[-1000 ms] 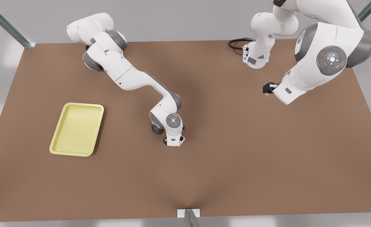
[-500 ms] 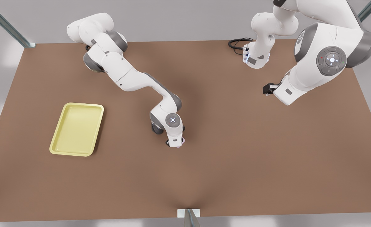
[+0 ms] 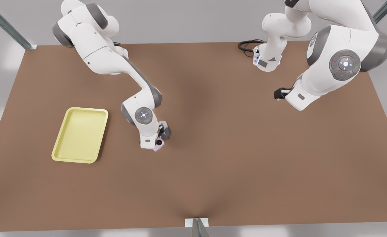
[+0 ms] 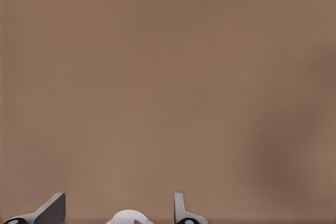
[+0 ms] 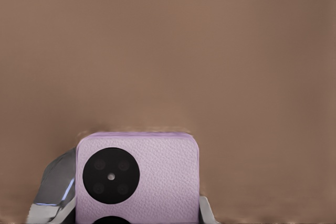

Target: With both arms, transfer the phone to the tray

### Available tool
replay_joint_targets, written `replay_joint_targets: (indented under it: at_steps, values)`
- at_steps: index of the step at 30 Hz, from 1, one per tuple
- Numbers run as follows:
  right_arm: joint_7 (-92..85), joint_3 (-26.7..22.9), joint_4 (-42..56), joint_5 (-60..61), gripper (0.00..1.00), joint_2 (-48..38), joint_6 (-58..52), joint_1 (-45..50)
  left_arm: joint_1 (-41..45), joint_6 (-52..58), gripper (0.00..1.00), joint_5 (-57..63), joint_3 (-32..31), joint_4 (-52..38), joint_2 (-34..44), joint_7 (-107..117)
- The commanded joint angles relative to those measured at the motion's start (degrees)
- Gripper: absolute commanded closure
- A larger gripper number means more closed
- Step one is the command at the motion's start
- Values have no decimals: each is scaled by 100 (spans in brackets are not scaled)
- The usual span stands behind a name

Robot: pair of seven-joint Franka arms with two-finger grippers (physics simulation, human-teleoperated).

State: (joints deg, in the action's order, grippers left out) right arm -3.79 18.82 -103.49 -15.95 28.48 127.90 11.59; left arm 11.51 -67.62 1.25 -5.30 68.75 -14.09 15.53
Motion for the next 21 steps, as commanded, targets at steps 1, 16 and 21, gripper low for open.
replay_joint_targets:
  at_steps: [1, 16, 21]
  values:
    - [-272, 7, -637, 31, 21, -422, 341, -244, 1, 12, 0, 7, -6, -2, 3, 64]
    - [-2619, -72, -2949, -31, 2, -668, 2820, -3496, 1, 20, 0, 51, -7, -2, 3, 55]
    - [-3023, -63, -2949, -31, 0, -738, 2732, -4252, 1, 12, 0, 113, -7, -2, 3, -6]
